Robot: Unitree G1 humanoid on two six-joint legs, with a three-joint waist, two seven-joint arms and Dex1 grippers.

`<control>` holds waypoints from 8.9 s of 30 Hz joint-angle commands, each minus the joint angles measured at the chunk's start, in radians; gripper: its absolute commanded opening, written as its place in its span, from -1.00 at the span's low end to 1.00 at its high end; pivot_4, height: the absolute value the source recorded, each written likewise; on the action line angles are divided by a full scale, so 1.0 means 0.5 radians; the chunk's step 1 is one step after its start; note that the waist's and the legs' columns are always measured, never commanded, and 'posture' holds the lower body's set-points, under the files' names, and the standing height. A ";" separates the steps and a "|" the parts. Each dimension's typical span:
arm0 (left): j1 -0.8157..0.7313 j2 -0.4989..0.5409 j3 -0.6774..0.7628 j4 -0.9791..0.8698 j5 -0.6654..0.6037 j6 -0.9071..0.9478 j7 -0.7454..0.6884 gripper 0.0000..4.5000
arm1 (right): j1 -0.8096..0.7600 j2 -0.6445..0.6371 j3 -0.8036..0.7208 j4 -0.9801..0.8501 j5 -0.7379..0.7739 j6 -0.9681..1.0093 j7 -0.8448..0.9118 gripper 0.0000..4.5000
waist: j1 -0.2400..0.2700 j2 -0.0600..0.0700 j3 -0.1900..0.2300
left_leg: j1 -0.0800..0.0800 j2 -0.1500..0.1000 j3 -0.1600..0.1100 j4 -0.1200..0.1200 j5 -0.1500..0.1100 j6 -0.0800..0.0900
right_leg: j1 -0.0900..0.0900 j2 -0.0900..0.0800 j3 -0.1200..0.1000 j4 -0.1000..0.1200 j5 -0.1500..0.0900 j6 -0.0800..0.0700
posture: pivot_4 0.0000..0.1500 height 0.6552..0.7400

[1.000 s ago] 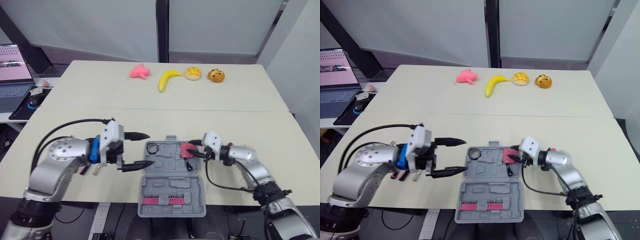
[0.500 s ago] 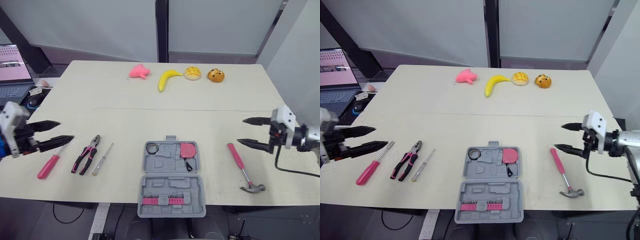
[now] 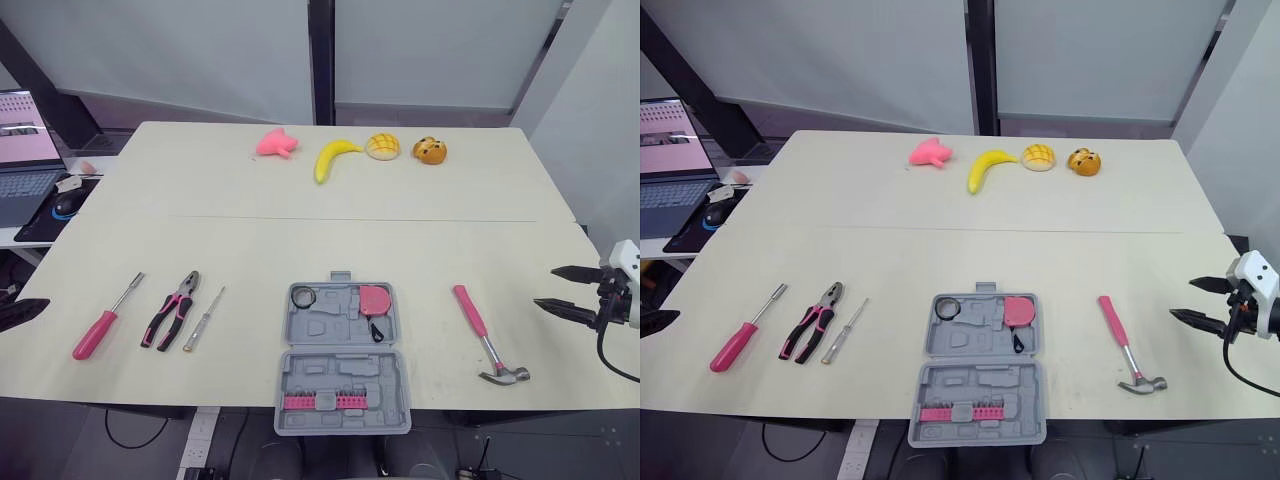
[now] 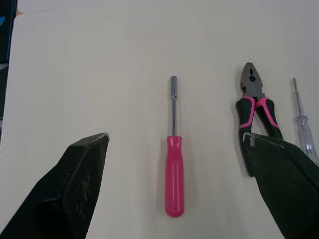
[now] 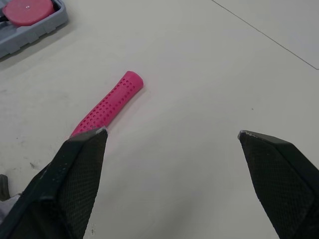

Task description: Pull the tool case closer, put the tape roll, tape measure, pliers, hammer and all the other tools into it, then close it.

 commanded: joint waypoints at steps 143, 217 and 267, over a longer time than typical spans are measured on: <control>-0.063 -0.642 -1.038 -3.114 -0.035 0.976 0.281 0.10 | -0.259 0.524 0.737 -2.089 0.037 0.922 -0.502 1.00 | 0.018 -0.010 0.003 | -0.016 0.000 -0.010 0.002 -0.001 -0.001 | -0.006 0.000 -0.008 -0.002 0.006 -0.010 | 1.00 1.00; 0.619 -0.670 -0.417 -2.811 -0.270 0.100 -0.153 1.00 | -0.662 0.841 1.538 -2.050 -0.809 1.323 -0.539 -0.43 | 0.018 -0.010 0.003 | -0.022 0.000 -0.012 0.006 0.000 -0.001 | -0.014 -0.001 -0.010 0.002 0.008 -0.011 | 1.00 1.00; 0.581 -0.684 -0.498 -2.851 -0.299 0.111 -0.109 1.00 | -0.536 1.013 1.424 -1.912 -0.757 1.304 -0.522 0.45 | 0.017 -0.010 0.003 | -0.023 0.000 -0.013 0.006 0.000 -0.001 | -0.015 0.000 -0.011 0.002 0.008 -0.011 | 1.00 1.00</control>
